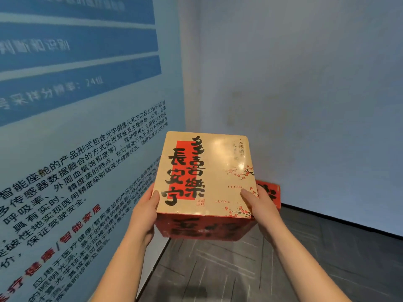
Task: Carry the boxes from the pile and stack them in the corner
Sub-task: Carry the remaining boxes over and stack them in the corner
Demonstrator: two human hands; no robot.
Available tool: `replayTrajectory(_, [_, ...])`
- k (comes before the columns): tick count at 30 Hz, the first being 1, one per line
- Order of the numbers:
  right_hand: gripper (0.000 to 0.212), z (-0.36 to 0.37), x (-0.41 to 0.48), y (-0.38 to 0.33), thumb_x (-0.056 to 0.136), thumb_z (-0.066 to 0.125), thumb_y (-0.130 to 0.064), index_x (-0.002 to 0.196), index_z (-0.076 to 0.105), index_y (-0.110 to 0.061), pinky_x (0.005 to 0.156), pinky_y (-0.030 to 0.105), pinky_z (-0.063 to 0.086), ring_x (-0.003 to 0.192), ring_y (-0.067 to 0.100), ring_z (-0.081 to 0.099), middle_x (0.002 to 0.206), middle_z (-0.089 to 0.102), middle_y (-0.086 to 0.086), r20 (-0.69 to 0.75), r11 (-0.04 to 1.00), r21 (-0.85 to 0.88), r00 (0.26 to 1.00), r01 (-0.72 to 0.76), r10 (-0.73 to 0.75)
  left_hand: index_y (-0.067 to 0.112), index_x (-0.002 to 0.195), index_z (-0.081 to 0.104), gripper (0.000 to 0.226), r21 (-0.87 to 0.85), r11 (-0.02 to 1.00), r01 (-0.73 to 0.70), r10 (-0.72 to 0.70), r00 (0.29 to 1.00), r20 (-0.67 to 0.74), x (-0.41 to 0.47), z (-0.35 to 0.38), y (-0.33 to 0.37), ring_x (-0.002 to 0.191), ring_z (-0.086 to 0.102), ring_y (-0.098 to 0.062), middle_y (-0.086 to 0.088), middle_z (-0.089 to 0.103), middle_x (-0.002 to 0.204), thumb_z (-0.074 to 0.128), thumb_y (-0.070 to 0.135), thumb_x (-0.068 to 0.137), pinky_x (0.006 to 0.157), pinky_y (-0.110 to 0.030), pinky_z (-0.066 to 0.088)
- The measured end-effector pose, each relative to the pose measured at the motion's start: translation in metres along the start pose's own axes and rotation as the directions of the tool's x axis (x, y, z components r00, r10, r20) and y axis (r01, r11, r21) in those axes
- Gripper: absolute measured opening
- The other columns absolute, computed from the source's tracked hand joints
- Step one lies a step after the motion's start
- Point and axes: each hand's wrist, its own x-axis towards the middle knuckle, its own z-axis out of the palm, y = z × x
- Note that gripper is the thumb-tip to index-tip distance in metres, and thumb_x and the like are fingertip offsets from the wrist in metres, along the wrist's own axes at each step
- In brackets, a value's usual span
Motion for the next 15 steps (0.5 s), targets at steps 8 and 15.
replayTrajectory(8, [0.044,0.041,0.151,-0.026,0.103,0.062,-0.027,0.142,0.045,-0.018,0.096,0.051,0.058,0.107,0.024,0.072,0.117,0.069,-0.002,-0.124,0.997,-0.021,0.99,-0.069,0.066,0.032,0.135,0.06,0.033,-0.018,0.999,0.035,-0.032,0.989,0.142,0.191,0.032,0.029,0.106,0.071,-0.013,0.003,0.075,0.116,0.044,0.02,0.109,0.087,-0.033,0.055])
replayTrajectory(15, [0.02,0.029,0.244,-0.045,0.105,0.058,-0.031,0.125,0.06,-0.027,0.087,0.042,0.061,0.101,0.018,0.075,0.11,0.077,-0.004,-0.177,0.994,0.049,0.979,-0.095,0.103,0.023,0.138,0.059,0.033,0.041,0.998,0.049,-0.057,0.972,0.229,0.317,0.088,0.049,0.112,0.068,-0.019,-0.004,0.072,0.124,0.043,0.019,0.109,0.096,-0.038,0.053])
